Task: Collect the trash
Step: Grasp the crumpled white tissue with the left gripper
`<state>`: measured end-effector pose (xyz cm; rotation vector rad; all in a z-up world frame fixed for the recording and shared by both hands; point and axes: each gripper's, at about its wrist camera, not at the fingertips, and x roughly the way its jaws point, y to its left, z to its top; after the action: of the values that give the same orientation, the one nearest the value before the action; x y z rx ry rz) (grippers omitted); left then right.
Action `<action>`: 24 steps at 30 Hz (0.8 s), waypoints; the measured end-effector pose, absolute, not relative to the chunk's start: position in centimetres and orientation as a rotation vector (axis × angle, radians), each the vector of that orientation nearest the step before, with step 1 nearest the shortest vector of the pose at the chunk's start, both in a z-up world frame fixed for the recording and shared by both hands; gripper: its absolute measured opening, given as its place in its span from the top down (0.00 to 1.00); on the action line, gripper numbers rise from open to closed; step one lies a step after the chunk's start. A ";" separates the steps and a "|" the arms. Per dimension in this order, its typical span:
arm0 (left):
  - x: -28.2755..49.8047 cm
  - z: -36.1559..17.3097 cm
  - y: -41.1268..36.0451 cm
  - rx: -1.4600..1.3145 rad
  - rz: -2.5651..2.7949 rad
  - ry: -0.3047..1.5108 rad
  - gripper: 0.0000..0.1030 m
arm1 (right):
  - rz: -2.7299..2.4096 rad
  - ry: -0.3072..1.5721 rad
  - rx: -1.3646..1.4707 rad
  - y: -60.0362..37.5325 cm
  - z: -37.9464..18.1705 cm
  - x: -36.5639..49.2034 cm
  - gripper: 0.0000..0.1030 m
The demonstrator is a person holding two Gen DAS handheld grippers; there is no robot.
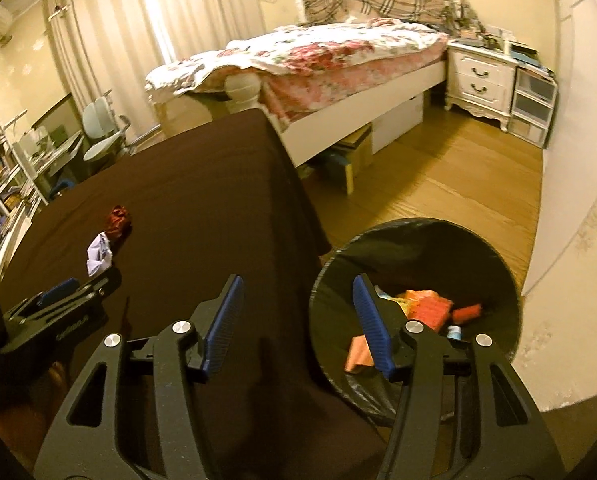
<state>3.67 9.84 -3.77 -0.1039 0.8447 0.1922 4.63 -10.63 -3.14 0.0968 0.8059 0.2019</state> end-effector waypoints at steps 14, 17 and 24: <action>5.8 -4.3 13.2 -0.120 0.143 0.884 0.63 | 0.318 0.859 0.023 -4.0 -3.8 7.6 0.46; 5.4 -4.2 14.2 -0.151 0.130 0.877 0.63 | 0.340 0.867 0.001 -2.5 -3.9 8.0 0.46; 4.4 -3.8 16.9 -0.127 0.194 0.848 0.63 | 0.391 0.890 -0.058 1.1 -4.4 8.9 0.46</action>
<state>4.42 16.92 -3.76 -0.1275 0.8481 0.1942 8.88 1.06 -4.43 -0.0584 0.8905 0.3907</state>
